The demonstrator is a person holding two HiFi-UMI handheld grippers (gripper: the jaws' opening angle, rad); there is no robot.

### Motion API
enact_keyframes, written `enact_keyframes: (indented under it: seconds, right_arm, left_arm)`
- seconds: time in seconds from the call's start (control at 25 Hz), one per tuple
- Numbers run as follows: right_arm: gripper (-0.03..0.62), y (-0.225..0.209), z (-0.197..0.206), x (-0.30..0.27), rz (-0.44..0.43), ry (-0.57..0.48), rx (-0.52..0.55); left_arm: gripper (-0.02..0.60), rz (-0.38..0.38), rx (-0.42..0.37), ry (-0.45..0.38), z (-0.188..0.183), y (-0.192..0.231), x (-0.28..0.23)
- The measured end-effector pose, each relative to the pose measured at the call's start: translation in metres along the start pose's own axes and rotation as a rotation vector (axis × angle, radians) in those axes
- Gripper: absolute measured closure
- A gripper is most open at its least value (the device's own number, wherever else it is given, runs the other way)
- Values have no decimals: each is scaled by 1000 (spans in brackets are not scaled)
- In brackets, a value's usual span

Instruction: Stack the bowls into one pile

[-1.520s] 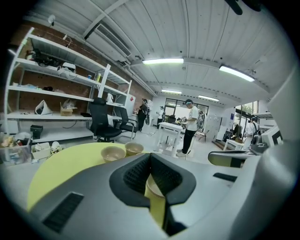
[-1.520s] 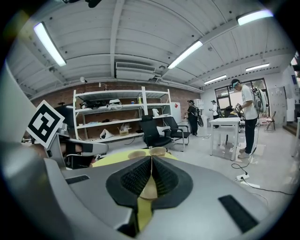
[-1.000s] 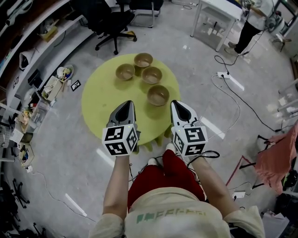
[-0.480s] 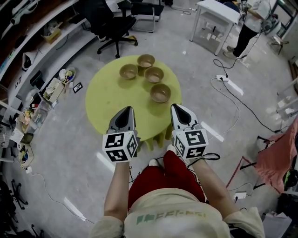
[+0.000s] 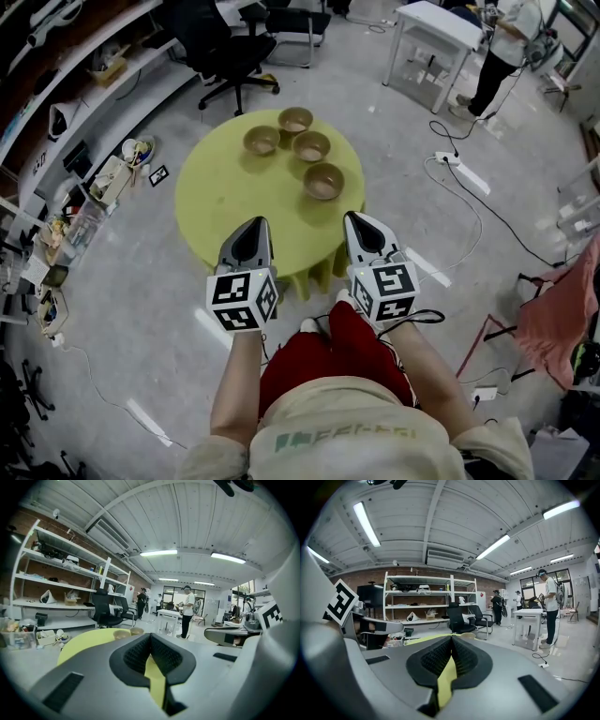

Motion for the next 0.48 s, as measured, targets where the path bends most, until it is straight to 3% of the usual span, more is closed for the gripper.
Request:
enact_keyframes:
  seconds: [0.48]
  right_arm:
    - [559,13,5,12,-16,-10,2]
  left_arm:
    - [558,12,12,-8,4,2,16]
Point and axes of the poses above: the fingertips, and each gripper's own axes: x backward along the fingers, y to its left, z out of its underside, the point moved 9 cm from there along x, backward along the fingers, and after that the axes turned 14 degrees about -z, right-handed, at the moved point
